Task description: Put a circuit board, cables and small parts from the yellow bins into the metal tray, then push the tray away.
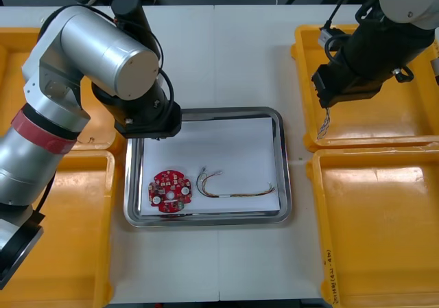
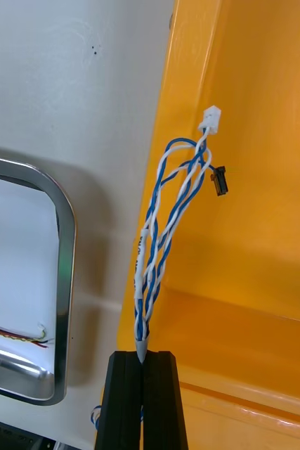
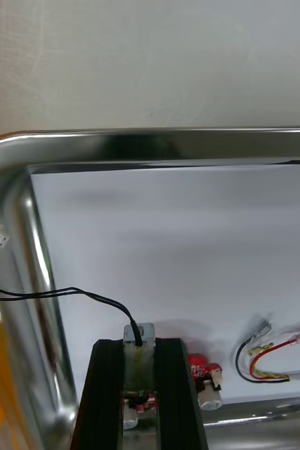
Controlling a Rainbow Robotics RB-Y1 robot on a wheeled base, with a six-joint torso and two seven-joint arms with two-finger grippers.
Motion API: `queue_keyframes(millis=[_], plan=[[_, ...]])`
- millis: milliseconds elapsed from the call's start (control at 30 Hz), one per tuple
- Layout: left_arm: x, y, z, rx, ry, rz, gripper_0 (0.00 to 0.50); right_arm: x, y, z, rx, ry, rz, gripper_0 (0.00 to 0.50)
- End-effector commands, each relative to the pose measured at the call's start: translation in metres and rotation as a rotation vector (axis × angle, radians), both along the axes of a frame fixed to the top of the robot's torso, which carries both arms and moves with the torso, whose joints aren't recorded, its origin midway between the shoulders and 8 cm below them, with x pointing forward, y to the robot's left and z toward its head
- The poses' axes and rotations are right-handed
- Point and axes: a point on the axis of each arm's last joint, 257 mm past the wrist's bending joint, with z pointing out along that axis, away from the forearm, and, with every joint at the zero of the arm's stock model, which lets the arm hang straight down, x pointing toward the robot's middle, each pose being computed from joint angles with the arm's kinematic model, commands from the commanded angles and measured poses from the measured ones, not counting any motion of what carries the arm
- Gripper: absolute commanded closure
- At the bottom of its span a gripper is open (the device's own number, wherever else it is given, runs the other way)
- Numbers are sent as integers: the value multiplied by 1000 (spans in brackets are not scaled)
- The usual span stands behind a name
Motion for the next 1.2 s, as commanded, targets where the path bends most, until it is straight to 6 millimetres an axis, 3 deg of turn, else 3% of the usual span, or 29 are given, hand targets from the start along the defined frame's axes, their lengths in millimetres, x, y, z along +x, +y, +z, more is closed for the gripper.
queue_keyframes(millis=[33, 933, 1200], plan=[[3, -23, -14, -18, -6, -32, 500, -4, 10, 1, -17, -14, 57, 500], [-6, -13, -62, 44, 48, -36, 500, -6, 14, 1, -10, -9, 65, 500], [-3, -13, -65, 40, 32, -38, 495, -7, 15, 1, -4, -6, 64, 500]])
